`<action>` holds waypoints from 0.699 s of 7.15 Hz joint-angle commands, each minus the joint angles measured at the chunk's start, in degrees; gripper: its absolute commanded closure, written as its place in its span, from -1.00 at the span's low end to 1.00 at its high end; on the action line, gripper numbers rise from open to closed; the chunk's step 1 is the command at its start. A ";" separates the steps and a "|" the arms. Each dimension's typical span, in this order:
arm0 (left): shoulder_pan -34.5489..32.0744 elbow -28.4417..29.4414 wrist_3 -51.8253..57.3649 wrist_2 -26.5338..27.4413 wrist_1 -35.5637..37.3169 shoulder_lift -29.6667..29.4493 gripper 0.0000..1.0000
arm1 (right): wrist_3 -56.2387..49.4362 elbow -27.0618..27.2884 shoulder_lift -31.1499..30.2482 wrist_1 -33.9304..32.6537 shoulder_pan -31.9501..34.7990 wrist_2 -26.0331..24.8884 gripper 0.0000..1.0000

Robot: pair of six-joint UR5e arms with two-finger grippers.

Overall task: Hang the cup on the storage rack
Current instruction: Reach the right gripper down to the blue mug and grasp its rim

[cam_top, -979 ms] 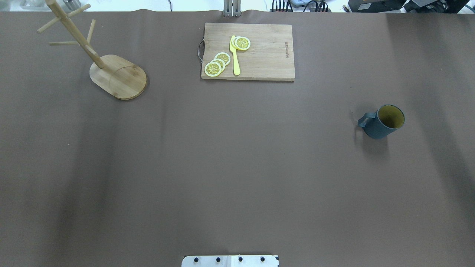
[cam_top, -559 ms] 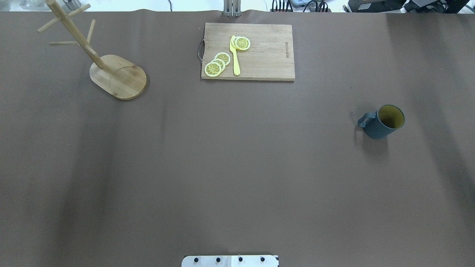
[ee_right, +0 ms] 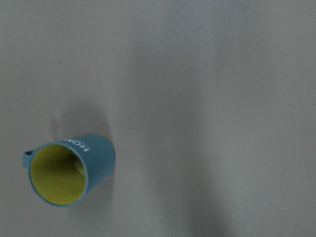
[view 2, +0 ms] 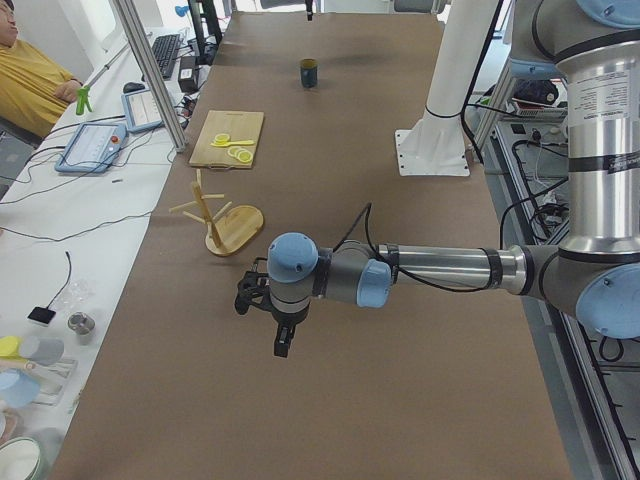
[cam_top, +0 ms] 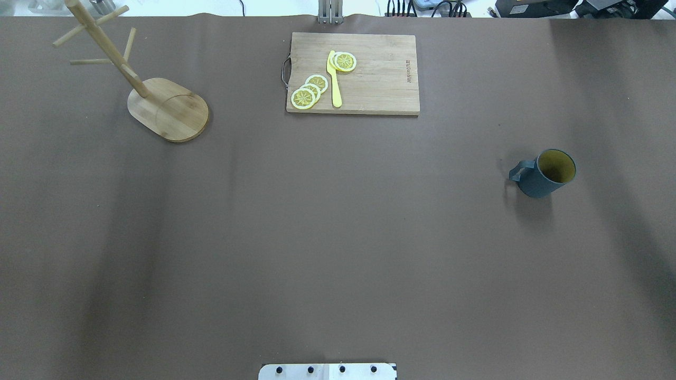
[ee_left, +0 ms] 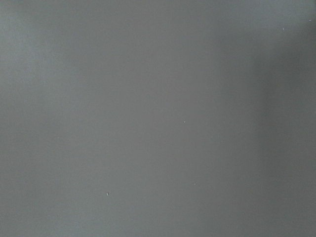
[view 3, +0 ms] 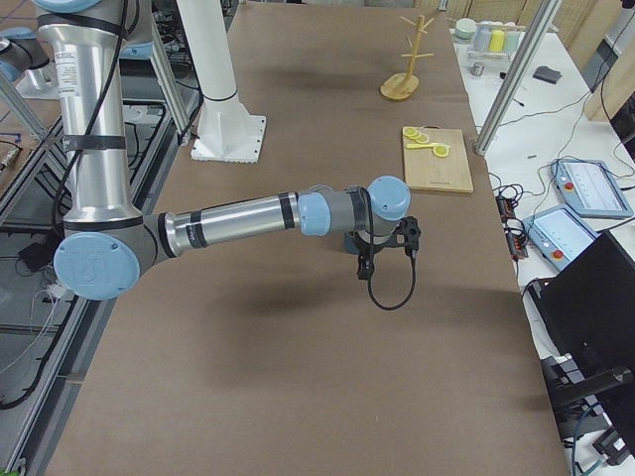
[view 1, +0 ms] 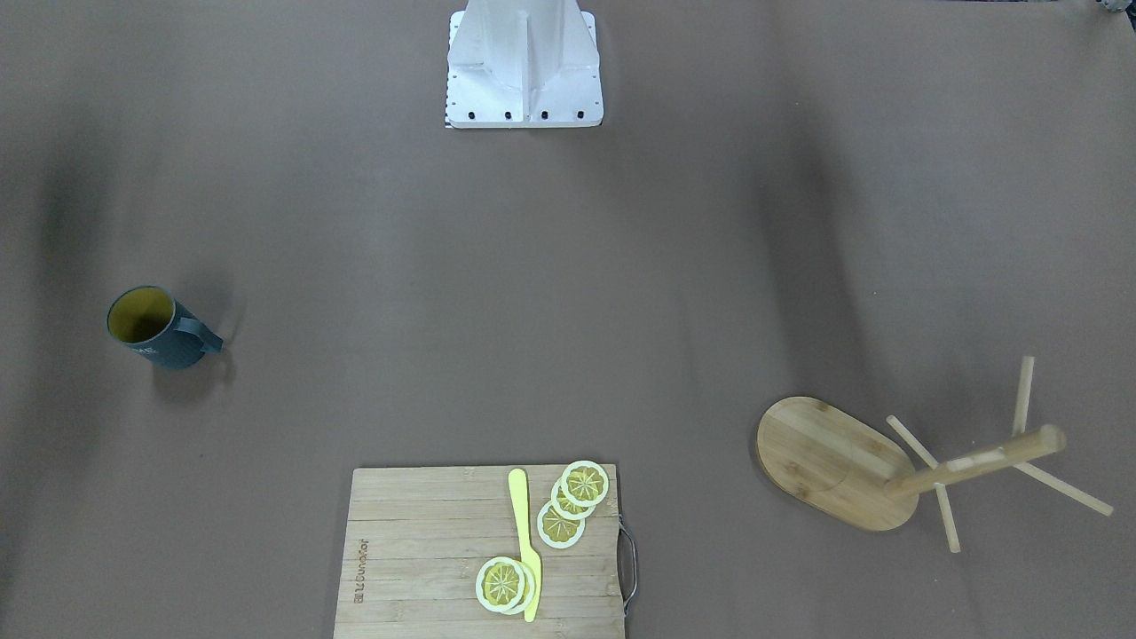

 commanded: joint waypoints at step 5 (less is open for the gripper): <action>0.07 1.56 0.09 0.09 0.00 -0.57 -0.96 | 15.53 -1.30 3.82 6.99 -16.13 -7.53 -0.88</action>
